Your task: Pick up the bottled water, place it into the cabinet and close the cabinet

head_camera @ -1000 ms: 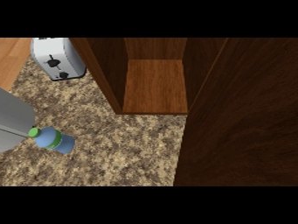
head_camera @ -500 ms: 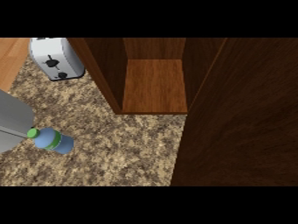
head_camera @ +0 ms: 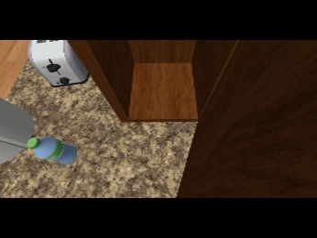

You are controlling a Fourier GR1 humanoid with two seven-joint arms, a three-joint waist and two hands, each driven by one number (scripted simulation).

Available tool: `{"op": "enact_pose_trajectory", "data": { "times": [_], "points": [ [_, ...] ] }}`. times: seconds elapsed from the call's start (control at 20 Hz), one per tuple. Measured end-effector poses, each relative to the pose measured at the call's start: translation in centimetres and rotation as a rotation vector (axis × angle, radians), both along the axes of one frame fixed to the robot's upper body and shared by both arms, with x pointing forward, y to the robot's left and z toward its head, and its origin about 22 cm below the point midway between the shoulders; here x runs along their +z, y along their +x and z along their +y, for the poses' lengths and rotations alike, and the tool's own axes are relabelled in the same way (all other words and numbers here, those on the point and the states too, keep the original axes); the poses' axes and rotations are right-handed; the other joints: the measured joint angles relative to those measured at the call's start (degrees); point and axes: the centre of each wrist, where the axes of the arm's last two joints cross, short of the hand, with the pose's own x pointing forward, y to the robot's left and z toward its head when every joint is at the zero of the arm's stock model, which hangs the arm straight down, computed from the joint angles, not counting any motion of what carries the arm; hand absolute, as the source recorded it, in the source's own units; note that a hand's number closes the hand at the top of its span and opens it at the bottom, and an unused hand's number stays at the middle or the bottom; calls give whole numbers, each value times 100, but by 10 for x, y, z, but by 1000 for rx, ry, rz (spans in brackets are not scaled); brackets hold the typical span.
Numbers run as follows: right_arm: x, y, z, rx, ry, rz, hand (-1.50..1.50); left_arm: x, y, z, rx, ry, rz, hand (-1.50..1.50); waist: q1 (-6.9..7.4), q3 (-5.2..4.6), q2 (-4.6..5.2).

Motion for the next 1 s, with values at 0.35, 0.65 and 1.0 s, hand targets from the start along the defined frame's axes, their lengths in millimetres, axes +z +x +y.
{"op": "enact_pose_trajectory", "data": {
  "times": [0.35, 0.65, 1.0],
  "points": [
    [1, 1, 0, -8, -11, -1, -150, -36, 17, 12, 34, 12, 33, -150, 12, 0, 2],
    [3, 2, 4, -2, -2, -2, -150, -61, 31, 14, 24, 16, 69, -150, 20, 0, 2],
    [1, -3, 5, -4, -2, 6, -150, -106, 45, 8, -4, 18, 105, -150, -3, -1, -1]
  ]
}}
